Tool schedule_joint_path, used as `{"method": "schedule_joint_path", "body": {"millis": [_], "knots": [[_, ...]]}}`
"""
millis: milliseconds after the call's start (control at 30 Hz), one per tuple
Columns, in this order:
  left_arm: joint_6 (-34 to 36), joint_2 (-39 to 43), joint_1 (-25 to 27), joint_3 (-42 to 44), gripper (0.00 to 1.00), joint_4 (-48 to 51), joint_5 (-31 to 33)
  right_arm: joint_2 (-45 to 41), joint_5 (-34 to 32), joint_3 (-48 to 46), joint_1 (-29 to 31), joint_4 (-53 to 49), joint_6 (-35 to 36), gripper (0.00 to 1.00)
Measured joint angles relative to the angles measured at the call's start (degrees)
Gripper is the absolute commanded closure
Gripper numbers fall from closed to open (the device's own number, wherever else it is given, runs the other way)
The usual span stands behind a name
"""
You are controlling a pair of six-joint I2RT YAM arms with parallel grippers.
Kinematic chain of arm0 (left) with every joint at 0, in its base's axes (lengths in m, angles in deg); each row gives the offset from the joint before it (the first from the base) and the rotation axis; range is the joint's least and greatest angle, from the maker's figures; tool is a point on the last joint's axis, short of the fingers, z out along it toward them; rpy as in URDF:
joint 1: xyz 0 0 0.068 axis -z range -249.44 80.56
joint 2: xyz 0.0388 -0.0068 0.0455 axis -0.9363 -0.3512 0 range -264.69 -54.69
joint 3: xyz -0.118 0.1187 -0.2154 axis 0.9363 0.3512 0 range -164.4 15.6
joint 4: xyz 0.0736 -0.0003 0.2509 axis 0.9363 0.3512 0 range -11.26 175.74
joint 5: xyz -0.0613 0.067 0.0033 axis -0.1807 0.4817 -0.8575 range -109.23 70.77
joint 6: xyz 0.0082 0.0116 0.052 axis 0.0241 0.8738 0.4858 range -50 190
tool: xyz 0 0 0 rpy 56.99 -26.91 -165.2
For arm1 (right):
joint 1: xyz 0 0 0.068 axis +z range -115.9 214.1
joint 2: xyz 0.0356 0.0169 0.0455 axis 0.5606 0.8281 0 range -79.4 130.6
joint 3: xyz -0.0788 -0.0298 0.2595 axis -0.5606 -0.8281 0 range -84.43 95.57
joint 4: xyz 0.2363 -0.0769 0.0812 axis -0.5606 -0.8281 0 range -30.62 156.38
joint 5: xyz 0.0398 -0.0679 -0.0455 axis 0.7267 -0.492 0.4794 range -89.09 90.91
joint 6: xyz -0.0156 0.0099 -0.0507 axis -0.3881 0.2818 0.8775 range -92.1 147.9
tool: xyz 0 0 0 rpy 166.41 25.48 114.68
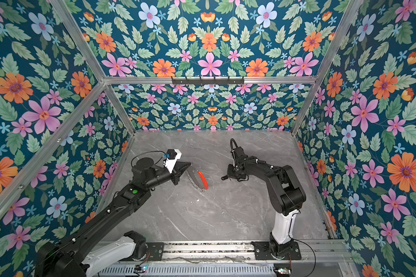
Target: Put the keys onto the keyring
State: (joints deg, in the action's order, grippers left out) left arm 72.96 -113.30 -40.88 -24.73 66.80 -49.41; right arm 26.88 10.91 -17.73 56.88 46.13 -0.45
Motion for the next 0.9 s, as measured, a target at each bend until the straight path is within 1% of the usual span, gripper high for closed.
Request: {"method": "schedule_joint_path", "body": {"millis": [100, 200, 367, 533, 700, 900], "knots": [[-0.07, -0.39, 0.0, 1.81, 1.0, -0.5, 0.02, 1.64, 1.22, 1.42, 0.02, 0.96, 1.86, 0.58], [-1.42, -0.39, 0.0, 3.85, 1.0, -3.15, 0.46, 4.28, 1.77, 5.05, 0.02, 0.11, 5.11, 0.54], [-2.97, -1.03, 0.0, 7.04, 1.0, -8.66, 1.29, 6.05, -0.07, 7.78, 0.04, -1.73, 9.79, 0.54], [-4.07, -3.85, 0.0, 6.32, 1.0, -10.34, 1.14, 5.73, -0.9, 6.8, 0.2, -2.21, 12.28, 0.54], [-4.46, -5.09, 0.0, 4.63, 1.0, -11.17, 0.42, 5.75, 1.64, 6.25, 0.15, -0.59, 13.03, 0.55], [-4.44, -5.16, 0.0, 3.45, 1.0, -11.13, 0.22, 5.92, 4.0, 5.29, 0.17, 1.9, 13.07, 0.63]]}}
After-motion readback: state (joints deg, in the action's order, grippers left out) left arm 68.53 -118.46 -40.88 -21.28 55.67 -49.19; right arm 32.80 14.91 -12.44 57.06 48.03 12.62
